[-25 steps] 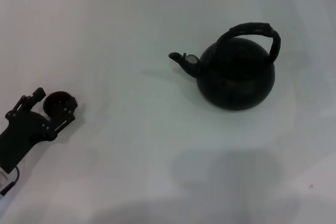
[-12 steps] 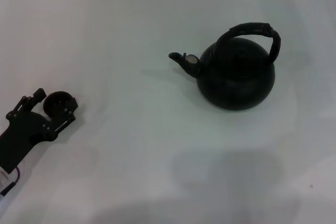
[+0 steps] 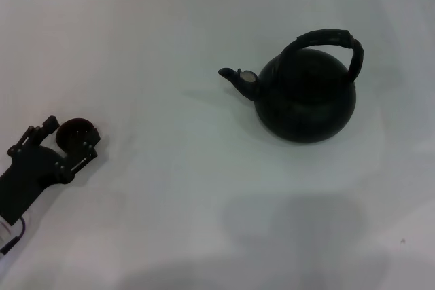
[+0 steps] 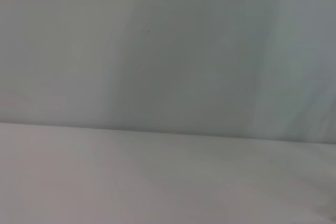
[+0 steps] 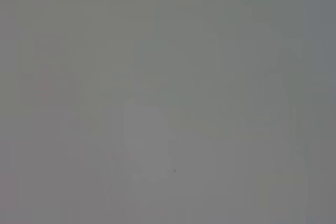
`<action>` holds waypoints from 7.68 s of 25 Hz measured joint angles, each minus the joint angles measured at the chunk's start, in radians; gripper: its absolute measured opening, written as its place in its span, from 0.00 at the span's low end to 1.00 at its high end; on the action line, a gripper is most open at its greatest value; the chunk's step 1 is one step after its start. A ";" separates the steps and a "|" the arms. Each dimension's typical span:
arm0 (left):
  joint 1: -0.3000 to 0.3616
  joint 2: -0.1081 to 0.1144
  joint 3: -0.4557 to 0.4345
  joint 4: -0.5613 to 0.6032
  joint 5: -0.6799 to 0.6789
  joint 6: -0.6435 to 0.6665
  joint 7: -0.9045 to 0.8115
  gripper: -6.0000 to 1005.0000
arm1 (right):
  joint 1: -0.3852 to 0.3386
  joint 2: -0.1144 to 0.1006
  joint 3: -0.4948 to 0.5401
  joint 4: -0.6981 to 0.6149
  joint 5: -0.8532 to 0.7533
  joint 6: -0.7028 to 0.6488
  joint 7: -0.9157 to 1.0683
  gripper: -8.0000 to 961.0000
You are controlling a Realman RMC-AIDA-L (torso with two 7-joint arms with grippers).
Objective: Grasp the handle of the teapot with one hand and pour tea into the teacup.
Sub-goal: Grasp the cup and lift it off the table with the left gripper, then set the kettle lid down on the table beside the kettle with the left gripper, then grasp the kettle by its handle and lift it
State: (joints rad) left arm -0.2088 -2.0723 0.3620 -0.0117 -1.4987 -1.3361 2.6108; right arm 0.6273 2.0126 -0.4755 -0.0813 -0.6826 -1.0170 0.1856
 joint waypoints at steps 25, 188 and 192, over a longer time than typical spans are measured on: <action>-0.003 0.000 0.000 0.003 0.009 0.025 0.000 0.88 | -0.003 0.000 0.000 0.000 0.000 -0.002 0.000 0.91; -0.002 -0.004 -0.012 -0.078 -0.730 0.005 -0.075 0.89 | -0.427 -0.110 -0.775 -0.941 -0.566 0.348 1.440 0.91; -0.023 -0.003 -0.012 -0.064 -0.749 0.052 -0.075 0.89 | -0.439 -0.113 -0.648 -1.106 -1.001 0.118 1.849 0.91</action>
State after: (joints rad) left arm -0.2319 -2.0757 0.3497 -0.0756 -2.2475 -1.2845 2.5359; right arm 0.1887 1.8994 -1.1235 -1.1869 -1.6836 -0.8994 2.0342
